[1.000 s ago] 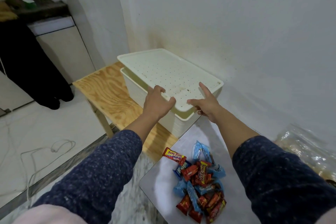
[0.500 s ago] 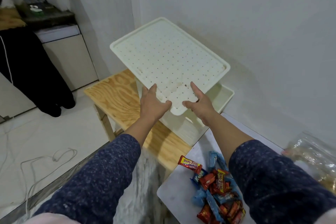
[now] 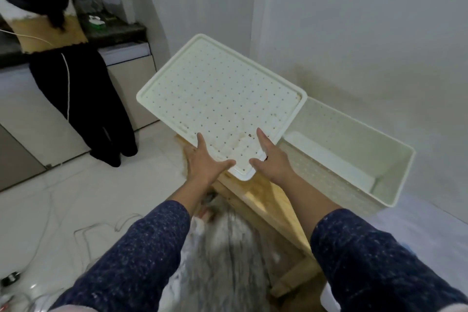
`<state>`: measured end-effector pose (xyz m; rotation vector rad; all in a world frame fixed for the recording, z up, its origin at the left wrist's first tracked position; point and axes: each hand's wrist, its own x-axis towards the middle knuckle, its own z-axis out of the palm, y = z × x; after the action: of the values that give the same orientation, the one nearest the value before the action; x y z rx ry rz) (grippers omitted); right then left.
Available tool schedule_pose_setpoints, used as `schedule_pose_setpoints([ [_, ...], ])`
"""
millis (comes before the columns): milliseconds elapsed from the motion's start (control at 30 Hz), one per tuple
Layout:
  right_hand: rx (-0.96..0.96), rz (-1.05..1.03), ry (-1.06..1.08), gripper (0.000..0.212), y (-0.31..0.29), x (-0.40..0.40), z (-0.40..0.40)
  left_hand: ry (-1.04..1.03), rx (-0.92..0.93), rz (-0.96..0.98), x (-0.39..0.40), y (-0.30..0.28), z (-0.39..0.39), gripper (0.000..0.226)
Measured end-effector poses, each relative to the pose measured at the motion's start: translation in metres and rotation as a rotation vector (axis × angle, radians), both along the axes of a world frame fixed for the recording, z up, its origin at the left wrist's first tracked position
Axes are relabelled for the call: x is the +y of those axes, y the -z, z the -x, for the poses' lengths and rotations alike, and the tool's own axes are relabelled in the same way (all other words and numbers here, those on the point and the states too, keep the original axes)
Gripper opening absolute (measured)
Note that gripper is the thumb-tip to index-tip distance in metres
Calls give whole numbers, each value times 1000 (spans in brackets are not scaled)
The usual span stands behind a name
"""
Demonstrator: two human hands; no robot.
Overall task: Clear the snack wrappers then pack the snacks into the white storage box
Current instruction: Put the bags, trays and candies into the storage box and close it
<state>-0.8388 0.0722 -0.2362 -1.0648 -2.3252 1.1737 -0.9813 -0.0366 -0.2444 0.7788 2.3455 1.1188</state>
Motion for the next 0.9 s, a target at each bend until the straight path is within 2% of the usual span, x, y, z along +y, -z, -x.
schedule_pose_setpoints([
  [267, -187, -30, -68, 83, 38, 7, 71, -30, -26, 91, 0, 45, 71, 125],
  [533, -314, 108, -68, 85, 92, 67, 110, 3, -43, 279, 60, 96, 111, 126],
  [700, -382, 253, -20, 87, 120, 102, 110, 119, -72, 395, 100, 121, 116, 117],
  [833, -626, 201, -29, 85, 136, 116, 107, 226, -37, 511, 115, 134, 117, 111],
  [900, -715, 229, -13, 75, 137, 118, 109, 322, -10, 581, 117, 137, 121, 99],
])
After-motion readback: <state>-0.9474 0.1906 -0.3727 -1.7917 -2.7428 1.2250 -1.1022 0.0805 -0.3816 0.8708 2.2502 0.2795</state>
